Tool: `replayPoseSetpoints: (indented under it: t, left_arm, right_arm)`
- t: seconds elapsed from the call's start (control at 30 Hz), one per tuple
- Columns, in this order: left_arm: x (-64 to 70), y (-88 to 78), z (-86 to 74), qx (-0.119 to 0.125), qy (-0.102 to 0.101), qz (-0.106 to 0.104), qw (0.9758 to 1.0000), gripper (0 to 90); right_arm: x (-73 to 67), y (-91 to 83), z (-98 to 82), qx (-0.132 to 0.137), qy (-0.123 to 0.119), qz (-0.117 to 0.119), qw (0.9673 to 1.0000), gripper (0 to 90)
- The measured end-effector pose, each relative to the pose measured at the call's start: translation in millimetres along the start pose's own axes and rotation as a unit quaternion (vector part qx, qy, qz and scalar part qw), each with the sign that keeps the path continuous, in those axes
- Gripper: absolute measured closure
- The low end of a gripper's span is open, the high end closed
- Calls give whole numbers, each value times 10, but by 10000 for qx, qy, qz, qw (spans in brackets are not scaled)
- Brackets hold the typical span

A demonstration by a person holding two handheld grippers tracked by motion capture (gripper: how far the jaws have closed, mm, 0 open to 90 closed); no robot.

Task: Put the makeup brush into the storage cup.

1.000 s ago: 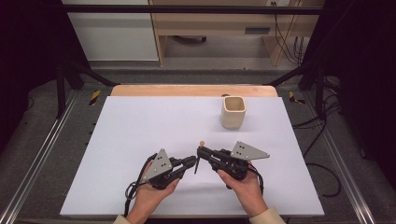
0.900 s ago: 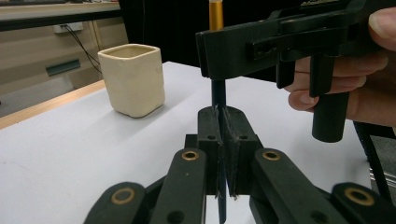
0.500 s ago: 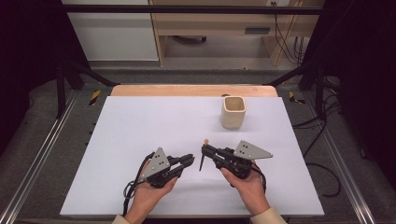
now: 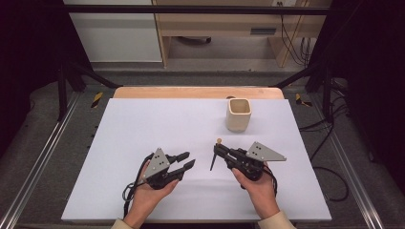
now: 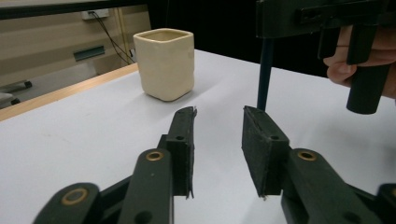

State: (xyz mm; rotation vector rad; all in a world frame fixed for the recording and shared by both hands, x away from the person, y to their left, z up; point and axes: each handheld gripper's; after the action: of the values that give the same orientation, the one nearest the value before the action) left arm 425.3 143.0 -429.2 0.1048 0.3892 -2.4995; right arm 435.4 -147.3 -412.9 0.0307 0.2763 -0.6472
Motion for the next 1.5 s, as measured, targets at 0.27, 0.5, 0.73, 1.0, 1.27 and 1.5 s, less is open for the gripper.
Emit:
replayPoseSetpoints:
  t: [0.27,0.5,0.73,1.0,1.27,1.5]
  left_arm:
    - [-106,-52,-53,-104,-40,271,9996,427]
    - [-220,-93,-144,-223,-87,449,9987,296]
    - [-300,-134,-201,-191,-301,626,9974,169]
    - [-403,-245,-270,-168,-424,771,9960,107]
    - [-462,-356,-335,-141,-472,856,9951,78]
    - [-467,-475,-375,-70,-491,909,9946,75]
  right_arm:
    - [68,-77,18,35,-28,-205,9998,839]
    - [119,-120,27,66,-58,-309,9995,839]
    - [171,-180,37,66,-139,-475,9988,839]
    - [232,-256,55,59,-184,-705,9973,839]
    - [302,-324,70,141,-181,-851,9961,838]
    - [367,-386,78,204,-85,-926,9955,838]
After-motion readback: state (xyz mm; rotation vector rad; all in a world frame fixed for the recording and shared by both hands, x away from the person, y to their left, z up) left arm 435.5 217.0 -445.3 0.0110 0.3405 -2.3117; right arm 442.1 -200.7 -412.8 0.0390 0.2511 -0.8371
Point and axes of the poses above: each handheld gripper's, and its own axes: y roughly forward along the jaws, z roughly out of its top, x roughly to its right, and after that the axes turned 8 degrees about y, right-handed
